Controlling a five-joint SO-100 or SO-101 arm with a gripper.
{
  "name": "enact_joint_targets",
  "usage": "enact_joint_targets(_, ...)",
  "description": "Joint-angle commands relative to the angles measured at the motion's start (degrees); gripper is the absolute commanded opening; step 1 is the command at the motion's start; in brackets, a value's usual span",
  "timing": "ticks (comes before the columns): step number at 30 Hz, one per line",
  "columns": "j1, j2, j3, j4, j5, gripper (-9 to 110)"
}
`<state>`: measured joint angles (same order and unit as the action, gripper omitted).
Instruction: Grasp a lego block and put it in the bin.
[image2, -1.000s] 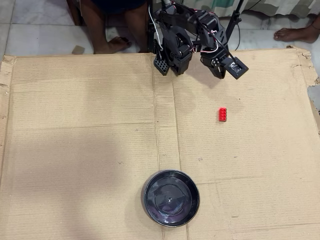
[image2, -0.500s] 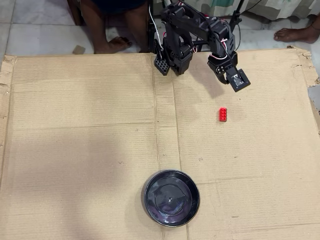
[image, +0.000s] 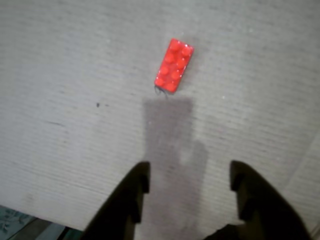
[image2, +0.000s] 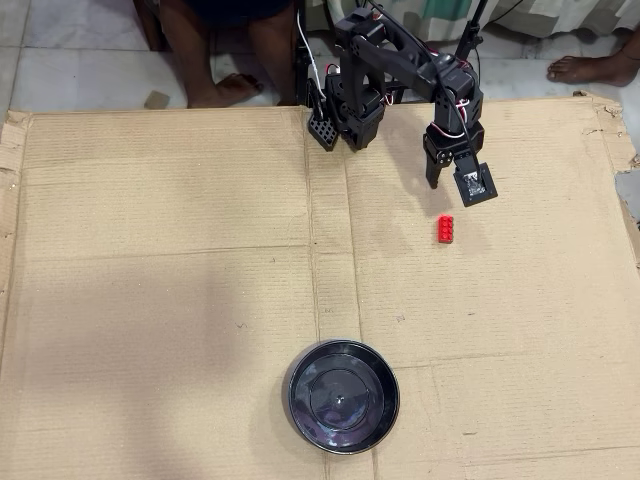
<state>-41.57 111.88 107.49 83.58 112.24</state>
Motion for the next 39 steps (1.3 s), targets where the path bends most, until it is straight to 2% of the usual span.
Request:
enact_joint_targets(1, 0.35, -1.23, -2.64, -0.70, 0.53, 20)
enact_joint_targets(9, 0.18, -8.61, -7.65, -0.79, 5.62, 20)
enact_joint_targets(18, 0.26, -19.34, -18.90, -0.70, 15.82, 20)
enact_joint_targets(25, 0.70, -23.20, -19.25, 0.00, 21.36, 20)
enact_joint_targets(39, 1.14, -31.11, -19.69, -0.09, 22.06, 20)
